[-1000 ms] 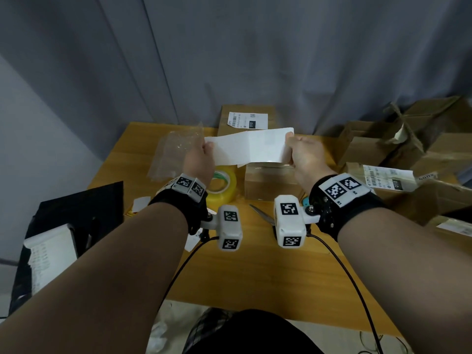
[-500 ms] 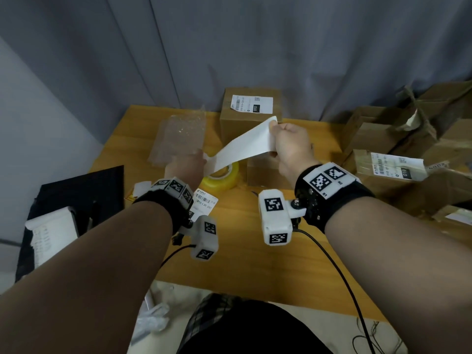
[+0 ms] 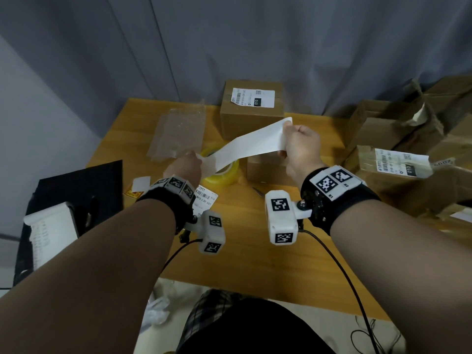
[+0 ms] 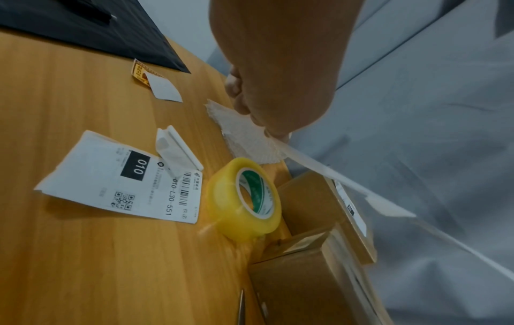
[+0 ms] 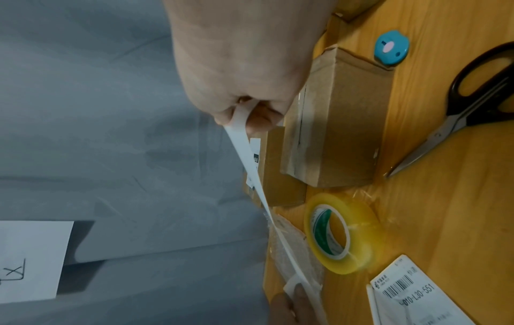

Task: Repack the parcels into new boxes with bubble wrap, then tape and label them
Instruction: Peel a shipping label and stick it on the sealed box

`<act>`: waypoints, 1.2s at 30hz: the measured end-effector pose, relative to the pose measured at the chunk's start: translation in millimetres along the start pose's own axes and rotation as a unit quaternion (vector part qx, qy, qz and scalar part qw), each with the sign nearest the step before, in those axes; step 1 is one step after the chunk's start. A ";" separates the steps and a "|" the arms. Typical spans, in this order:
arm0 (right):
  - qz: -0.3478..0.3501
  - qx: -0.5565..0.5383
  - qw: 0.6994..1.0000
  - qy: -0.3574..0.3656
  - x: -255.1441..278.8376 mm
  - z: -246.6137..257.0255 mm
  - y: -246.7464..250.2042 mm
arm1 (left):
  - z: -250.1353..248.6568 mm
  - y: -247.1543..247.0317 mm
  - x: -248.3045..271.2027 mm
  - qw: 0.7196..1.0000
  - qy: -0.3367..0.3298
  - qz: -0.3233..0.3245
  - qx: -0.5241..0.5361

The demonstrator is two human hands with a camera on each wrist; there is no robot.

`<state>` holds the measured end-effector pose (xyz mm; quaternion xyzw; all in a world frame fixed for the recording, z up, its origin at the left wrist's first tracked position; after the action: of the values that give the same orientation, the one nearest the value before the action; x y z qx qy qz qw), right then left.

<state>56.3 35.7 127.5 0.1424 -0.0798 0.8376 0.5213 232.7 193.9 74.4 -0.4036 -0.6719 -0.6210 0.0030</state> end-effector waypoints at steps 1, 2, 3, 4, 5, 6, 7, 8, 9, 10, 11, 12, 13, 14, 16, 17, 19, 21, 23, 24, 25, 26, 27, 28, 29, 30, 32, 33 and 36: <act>-0.012 0.005 1.000 0.012 -1.1 -1.5 1.8 | -1.2 -0.7 -1.5 1.000 -0.003 -0.003 -0.008; -0.021 0.012 0.999 0.023 -0.7 -1.5 3.3 | -2.0 -0.4 -0.1 1.000 -0.005 -0.006 -0.008; -0.032 0.016 0.999 0.035 -1.7 -1.5 5.5 | 1.9 -1.6 0.7 1.000 0.007 -0.004 -0.009; -0.041 0.004 0.998 0.043 -2.7 -0.4 8.9 | 7.1 -4.0 1.1 1.000 0.012 -0.002 -0.016; -0.049 -0.022 0.997 0.052 -4.9 1.6 12.9 | 13.7 -6.6 2.2 1.000 0.019 -0.006 -0.023; -0.052 -0.046 0.996 0.056 -8.4 4.3 18.4 | 20.7 -8.6 5.4 0.999 0.029 -0.013 -0.027; -0.053 -0.051 0.996 0.059 -11.5 7.6 24.4 | 27.3 -11.1 6.6 0.999 0.037 -0.019 -0.018; -0.045 -0.039 0.997 0.056 -12.5 12.4 30.0 | 31.1 -14.3 7.3 0.999 0.032 -0.016 -0.001; -0.032 -0.031 0.997 0.056 -15.3 14.5 34.5 | 31.2 -15.1 9.2 0.999 0.017 -0.010 0.025; -0.014 -0.029 0.998 0.056 -17.4 15.2 36.6 | 30.7 -15.4 10.6 0.999 -0.003 -0.014 0.041; 0.006 -0.024 0.998 0.054 -18.5 14.5 36.4 | 30.3 -16.0 10.2 0.998 -0.016 -0.024 0.057; 0.026 -0.008 0.998 0.050 -19.3 12.4 34.2 | 28.0 -15.2 10.9 0.997 -0.026 -0.032 0.059; 0.045 0.008 0.998 0.044 -19.3 9.9 30.9 | 27.2 -14.8 10.6 0.997 -0.029 -0.031 0.058; 0.062 0.022 0.997 0.038 -19.0 7.2 27.6 | 26.9 -14.6 8.3 0.998 -0.028 -0.031 0.046; 0.098 0.035 0.994 0.025 -18.0 2.3 20.6 | 27.2 -15.8 4.3 0.999 -0.026 -0.022 0.031; 0.116 0.042 0.992 0.018 -18.3 0.0 17.9 | 27.1 -16.8 1.6 0.999 -0.023 -0.013 0.029; 0.140 0.070 0.988 0.008 -20.3 -3.4 15.8 | 26.7 -20.3 0.7 0.999 -0.005 0.014 0.031; 0.155 0.094 0.983 0.007 -23.2 -5.3 16.5 | 23.6 -27.3 -1.5 0.998 0.007 0.038 0.048; 0.170 0.111 0.979 0.012 -25.9 -6.1 16.7 | 21.7 -30.0 -4.2 0.998 0.005 0.047 0.040; 0.178 0.124 0.976 0.017 -26.4 -6.5 16.2 | 21.5 -27.4 -7.4 0.997 0.013 0.039 0.063; 0.187 0.142 0.972 0.027 -26.9 -6.7 15.7 | 19.4 -23.2 -10.7 0.995 -0.001 0.014 0.096; 0.197 0.164 0.966 0.042 -27.0 -5.9 14.8 | 14.2 -17.0 -13.4 0.989 -0.036 -0.023 0.139; 0.207 0.187 0.958 0.062 -25.8 -4.1 13.8 | 6.6 -10.5 -15.7 0.978 -0.057 -0.045 0.195; 0.220 0.206 0.950 0.087 -24.1 -1.4 12.8 | -3.6 -4.4 -15.7 0.966 -0.072 -0.042 0.243; 0.239 0.220 0.938 0.118 -21.7 2.3 11.6 | -16.4 0.4 -15.4 0.945 -0.082 -0.009 0.315; 0.264 0.235 0.923 0.153 -18.6 6.7 10.7 | -29.2 4.3 -13.3 0.911 -0.079 0.050 0.401; 0.314 0.285 0.880 0.215 -10.6 15.9 9.5 | -53.8 9.5 -4.3 0.825 -0.049 0.197 0.528; 0.335 0.320 0.853 0.240 -6.3 20.1 10.1 | -63.7 12.0 -0.8 0.805 -0.049 0.253 0.534; 0.354 0.450 0.753 0.326 4.0 28.9 14.7 | -90.5 15.4 12.2 0.800 -0.103 0.353 0.474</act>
<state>45.9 24.4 156.4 0.0405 0.4360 0.8972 0.0583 187.9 123.2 114.0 -0.6226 -0.6896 -0.1358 0.3441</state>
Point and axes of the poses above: each hand's wrist, its own x-axis away from the middle knuckle, its own y-axis out of the back of the hand, z = x × y, the point moved 3 cm from there along -x, towards the middle knuckle, and after that the axes turned 11 degrees about z, right-handed, at the moved point
